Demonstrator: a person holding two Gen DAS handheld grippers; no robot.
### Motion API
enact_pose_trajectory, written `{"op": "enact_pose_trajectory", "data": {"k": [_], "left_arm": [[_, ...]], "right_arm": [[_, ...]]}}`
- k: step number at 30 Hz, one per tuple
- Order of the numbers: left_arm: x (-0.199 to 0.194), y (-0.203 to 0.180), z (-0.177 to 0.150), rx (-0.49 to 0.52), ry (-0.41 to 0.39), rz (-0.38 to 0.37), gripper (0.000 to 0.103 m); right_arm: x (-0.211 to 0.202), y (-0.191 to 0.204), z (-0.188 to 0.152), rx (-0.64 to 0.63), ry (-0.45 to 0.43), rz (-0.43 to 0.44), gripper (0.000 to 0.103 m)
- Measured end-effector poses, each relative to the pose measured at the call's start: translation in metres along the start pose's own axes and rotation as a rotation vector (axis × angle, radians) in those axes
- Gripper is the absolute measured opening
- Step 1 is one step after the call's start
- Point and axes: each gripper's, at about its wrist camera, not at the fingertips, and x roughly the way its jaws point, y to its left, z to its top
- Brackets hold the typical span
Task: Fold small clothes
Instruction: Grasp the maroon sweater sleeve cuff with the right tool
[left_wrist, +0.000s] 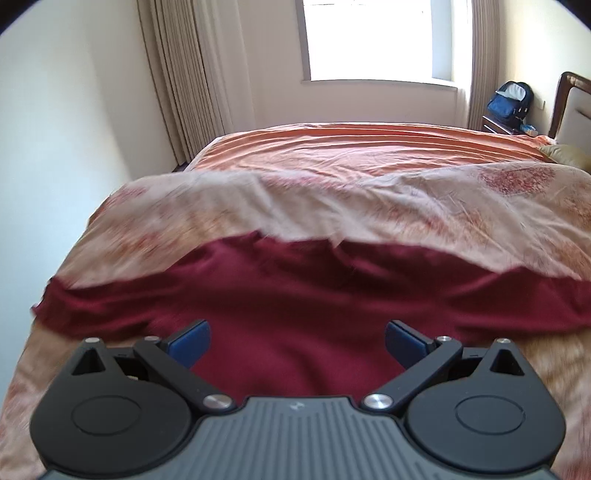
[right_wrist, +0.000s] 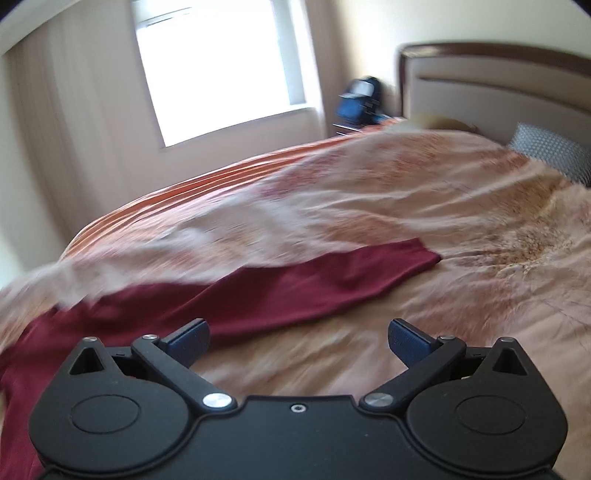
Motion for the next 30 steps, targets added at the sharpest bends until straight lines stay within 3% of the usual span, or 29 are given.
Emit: {"op": "enact_pose_trajectory", "data": {"k": [7,14,17,19,22,24,30], "left_arm": [[0.099,-0.094,0.019,-0.021,0.085,-0.020,0.103],[0.155,-0.148,0.010,0.061,0.125,-0.014,0.103],[0.163,-0.149,0.008,0.061,0.149,-0.007,0.103],[0.163,-0.141,0.007,0.047,0.162,-0.006,0.103],[0.161,-0.127,0.006,0.021,0.188,-0.011,0.103],[0.161,-0.118,0.008,0.000,0.209,-0.029,0.103],[0.158,-0.092,0.011,-0.064,0.246,-0.086,0.103]], "right_arm": [[0.127,-0.095,0.042,0.148,0.047,-0.096,0.102],[0.198,-0.141,0.049,0.248,0.064,-0.200,0.084],[0.212,-0.152,0.052,0.301,0.061,-0.234,0.069],[0.220,-0.157,0.051,0.334,0.070,-0.264,0.047],[0.222,-0.159,0.048,0.360,0.068,-0.322,0.024],[0.221,-0.158,0.049,0.366,0.056,-0.315,0.008],[0.195,-0.142,0.064,0.348,-0.016,-0.274,0.005]]}}
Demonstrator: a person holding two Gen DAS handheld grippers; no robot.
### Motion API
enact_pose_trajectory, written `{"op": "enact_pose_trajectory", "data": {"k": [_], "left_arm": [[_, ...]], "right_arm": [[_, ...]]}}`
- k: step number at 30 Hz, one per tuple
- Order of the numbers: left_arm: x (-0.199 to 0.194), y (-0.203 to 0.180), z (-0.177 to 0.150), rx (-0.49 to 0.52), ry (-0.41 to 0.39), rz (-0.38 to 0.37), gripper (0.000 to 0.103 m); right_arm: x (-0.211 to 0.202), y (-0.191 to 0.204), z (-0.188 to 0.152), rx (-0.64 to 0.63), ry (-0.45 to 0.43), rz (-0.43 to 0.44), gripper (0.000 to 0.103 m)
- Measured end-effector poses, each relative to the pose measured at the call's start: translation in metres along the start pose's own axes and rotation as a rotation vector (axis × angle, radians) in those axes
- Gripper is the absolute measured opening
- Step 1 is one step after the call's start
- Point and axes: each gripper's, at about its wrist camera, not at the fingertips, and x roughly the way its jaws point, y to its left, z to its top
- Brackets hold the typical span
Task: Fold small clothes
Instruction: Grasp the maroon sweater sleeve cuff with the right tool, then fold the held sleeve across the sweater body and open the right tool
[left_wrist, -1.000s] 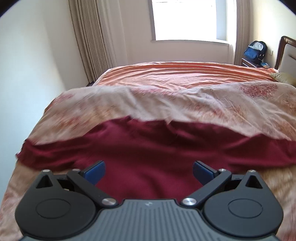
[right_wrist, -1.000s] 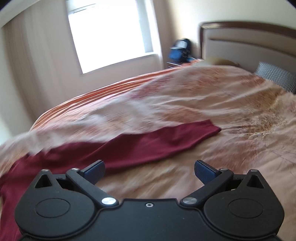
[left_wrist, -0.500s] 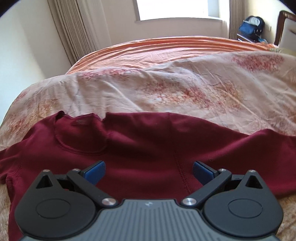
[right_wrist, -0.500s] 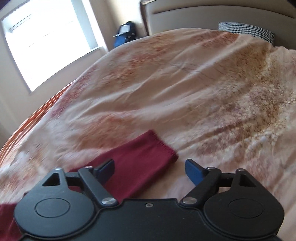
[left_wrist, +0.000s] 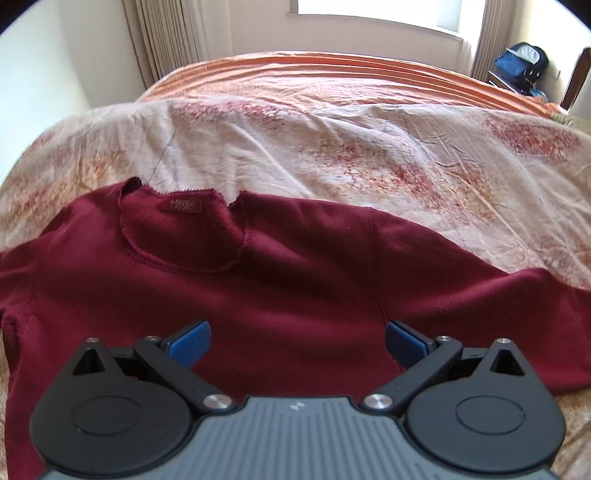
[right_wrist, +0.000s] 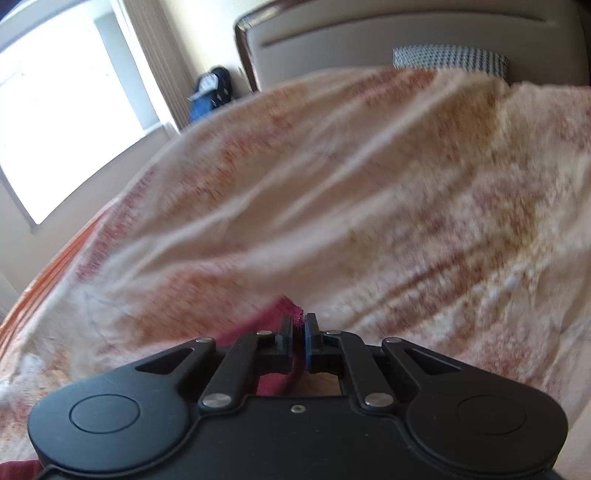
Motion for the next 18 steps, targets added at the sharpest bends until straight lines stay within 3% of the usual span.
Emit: {"op": "enact_pose_trajectory", "data": {"k": [10,18], "left_arm": [[-0.021,0.049,0.004,-0.083,0.020,-0.102,0.103],[-0.051,0.126,0.015,-0.206,-0.029,-0.101,0.103]], "right_arm": [[-0.075,0.078,0.029,-0.089,-0.075,0.253,0.005],[-0.135,0.195,0.009,-0.233,-0.059,0.530,0.005]]}}
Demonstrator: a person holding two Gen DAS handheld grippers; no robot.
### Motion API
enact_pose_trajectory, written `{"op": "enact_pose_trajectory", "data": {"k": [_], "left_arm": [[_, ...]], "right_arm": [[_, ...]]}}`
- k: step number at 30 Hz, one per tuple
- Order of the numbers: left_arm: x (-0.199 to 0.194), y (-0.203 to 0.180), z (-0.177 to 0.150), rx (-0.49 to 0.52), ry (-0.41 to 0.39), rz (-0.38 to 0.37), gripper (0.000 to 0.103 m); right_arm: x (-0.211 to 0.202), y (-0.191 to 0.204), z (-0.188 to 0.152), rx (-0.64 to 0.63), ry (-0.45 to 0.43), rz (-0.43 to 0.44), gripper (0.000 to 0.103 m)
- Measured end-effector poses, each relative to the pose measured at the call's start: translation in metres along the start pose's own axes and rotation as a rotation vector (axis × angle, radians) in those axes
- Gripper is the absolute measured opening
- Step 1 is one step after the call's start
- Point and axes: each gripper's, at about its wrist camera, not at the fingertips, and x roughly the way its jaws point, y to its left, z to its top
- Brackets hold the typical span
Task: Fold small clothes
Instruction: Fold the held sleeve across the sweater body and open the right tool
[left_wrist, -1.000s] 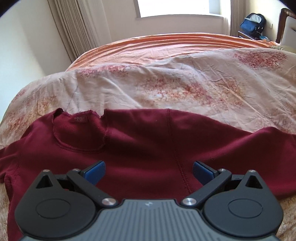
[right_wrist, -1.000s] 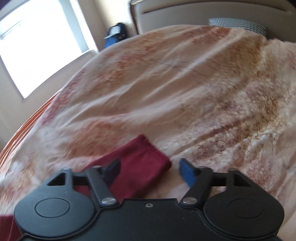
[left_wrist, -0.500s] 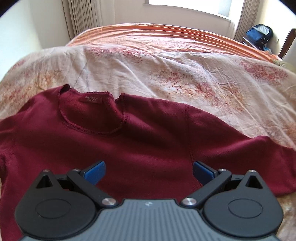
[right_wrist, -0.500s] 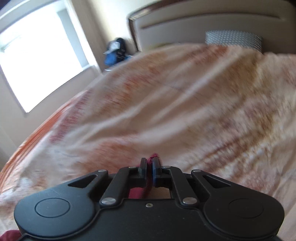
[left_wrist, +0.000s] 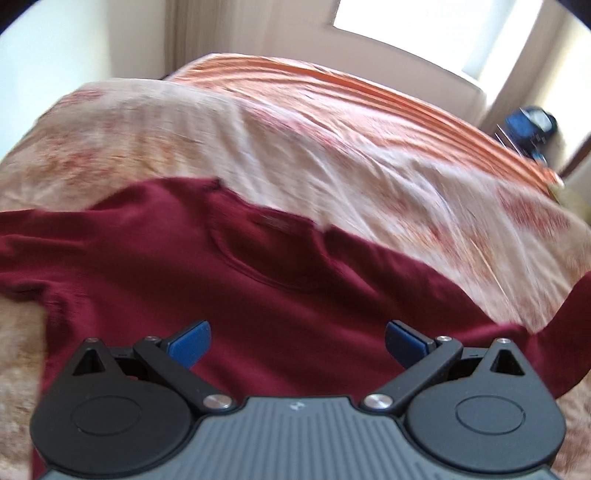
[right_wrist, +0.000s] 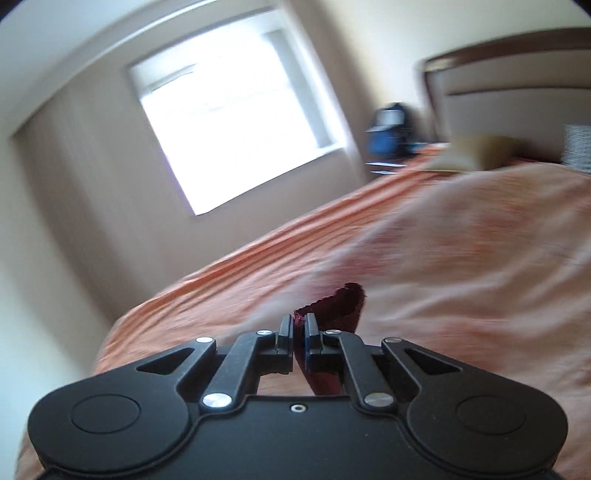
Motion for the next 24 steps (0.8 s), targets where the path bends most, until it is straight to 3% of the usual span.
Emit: {"op": "enact_pose_trajectory", "data": {"k": [5,10,18,24], "left_arm": [[-0.017,0.052,0.018,-0.043,-0.040,0.078,0.103],[-0.023,0.112,0.028,-0.110,-0.064,0.140,0.103],[-0.016,0.191,0.024,-0.135,-0.082,0.261,0.103],[-0.007,0.223,0.021,-0.163,-0.064,0.270,0.103]], "right_arm": [[0.016,0.097,-0.028,-0.063,0.089,0.201,0.005],[0.030,0.190,-0.090,-0.124,0.181,0.320,0.005],[0.054,0.286,-0.232,-0.192,0.363,0.377,0.005],[0.080,0.307,-0.296,-0.261,0.458,0.331,0.007]]}}
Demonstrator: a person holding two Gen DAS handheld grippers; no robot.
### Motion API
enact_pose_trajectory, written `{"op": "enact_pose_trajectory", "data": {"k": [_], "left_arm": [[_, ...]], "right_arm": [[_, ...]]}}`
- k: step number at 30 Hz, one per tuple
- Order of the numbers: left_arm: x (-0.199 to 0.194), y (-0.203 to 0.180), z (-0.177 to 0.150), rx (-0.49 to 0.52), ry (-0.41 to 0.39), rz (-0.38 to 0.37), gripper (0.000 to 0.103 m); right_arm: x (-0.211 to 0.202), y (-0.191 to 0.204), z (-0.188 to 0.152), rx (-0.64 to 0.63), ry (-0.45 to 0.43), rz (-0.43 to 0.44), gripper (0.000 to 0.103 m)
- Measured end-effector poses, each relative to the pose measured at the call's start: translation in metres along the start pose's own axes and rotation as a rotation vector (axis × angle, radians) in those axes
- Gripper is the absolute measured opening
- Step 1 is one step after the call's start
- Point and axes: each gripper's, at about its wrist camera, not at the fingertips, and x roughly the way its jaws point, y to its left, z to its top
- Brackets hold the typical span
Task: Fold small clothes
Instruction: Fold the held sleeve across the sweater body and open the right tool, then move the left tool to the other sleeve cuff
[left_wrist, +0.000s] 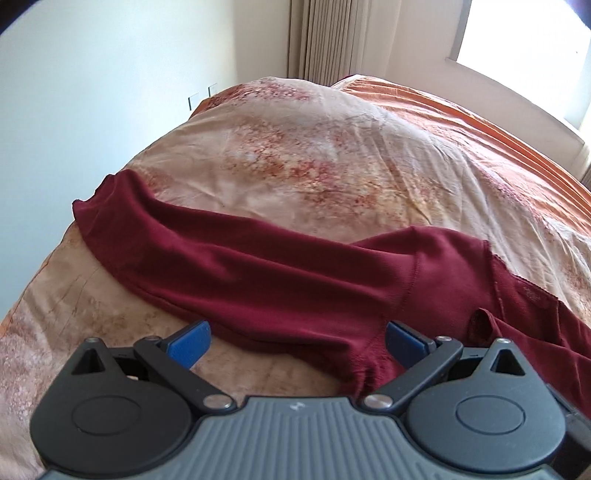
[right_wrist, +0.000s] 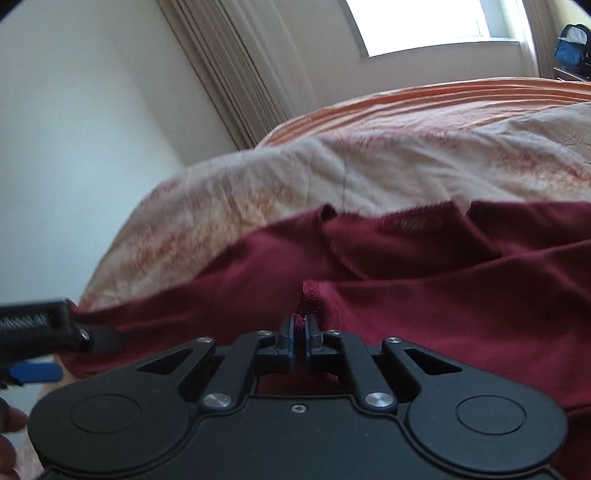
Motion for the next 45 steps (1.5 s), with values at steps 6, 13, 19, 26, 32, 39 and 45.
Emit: {"op": "enact_pose_trajectory", "data": {"k": [6,13,19,26,32,39,45], "left_arm": [[0.005,-0.010,-0.003,0.013,0.003,-0.029,0.103],[0.021,-0.066,-0.020,0.100,0.012,-0.135,0.103],[0.051,-0.136,-0.046,0.257,0.025,-0.133,0.103],[0.068,-0.157,-0.061,0.283,0.024,-0.005,0.103],[0.068,-0.158,-0.062,0.286,0.036,0.032,0.103],[0.067,-0.161,-0.063,0.285,0.042,0.049,0.103],[0.059,-0.160,-0.062,0.268,0.053,0.054,0.103]], "right_arm": [[-0.008,-0.003,-0.002,-0.073,0.016,0.017,0.065],[-0.080,-0.063,0.004,-0.188,-0.080,-0.123,0.093],[-0.128,-0.180,0.015,-0.127,-0.087,-0.321,0.093],[-0.120,-0.308,0.044,0.079,-0.058,-0.265,0.055],[-0.099,-0.342,0.063,0.205,0.013,-0.026,0.006],[-0.095,-0.357,0.068,0.231,0.053,-0.035,0.026],[-0.170,-0.294,0.022,-0.074,-0.145,-0.256,0.082]]}}
